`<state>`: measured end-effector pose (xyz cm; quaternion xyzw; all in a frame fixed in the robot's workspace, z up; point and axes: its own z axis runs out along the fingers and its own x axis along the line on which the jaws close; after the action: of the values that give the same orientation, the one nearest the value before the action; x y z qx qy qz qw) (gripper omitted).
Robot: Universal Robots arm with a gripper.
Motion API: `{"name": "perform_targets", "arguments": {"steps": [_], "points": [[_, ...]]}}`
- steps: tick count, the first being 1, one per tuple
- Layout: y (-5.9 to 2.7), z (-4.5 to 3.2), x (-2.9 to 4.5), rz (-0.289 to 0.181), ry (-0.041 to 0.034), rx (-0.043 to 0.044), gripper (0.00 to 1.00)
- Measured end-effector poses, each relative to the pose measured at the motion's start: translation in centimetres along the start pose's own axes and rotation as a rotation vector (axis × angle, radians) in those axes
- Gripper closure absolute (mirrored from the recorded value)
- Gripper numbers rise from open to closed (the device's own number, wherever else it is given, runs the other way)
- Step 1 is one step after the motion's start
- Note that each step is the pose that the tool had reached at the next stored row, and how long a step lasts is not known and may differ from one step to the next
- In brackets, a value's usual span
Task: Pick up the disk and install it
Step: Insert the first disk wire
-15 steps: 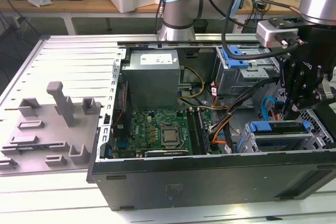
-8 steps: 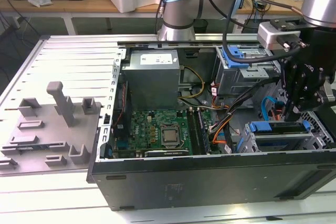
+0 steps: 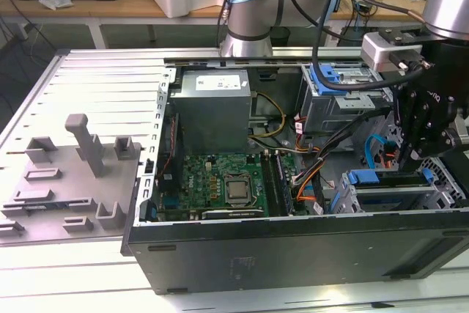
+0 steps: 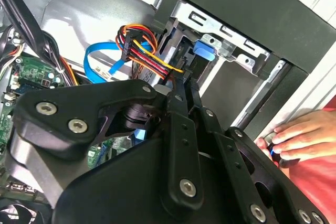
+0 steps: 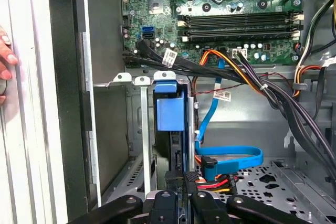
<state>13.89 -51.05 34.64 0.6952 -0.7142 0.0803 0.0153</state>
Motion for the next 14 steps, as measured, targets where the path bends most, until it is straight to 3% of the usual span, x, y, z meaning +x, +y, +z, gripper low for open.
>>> {"name": "perform_targets", "arguments": {"steps": [14], "points": [[-0.10,0.03,0.03,-0.007,-0.0008,0.0009,0.83]]}}
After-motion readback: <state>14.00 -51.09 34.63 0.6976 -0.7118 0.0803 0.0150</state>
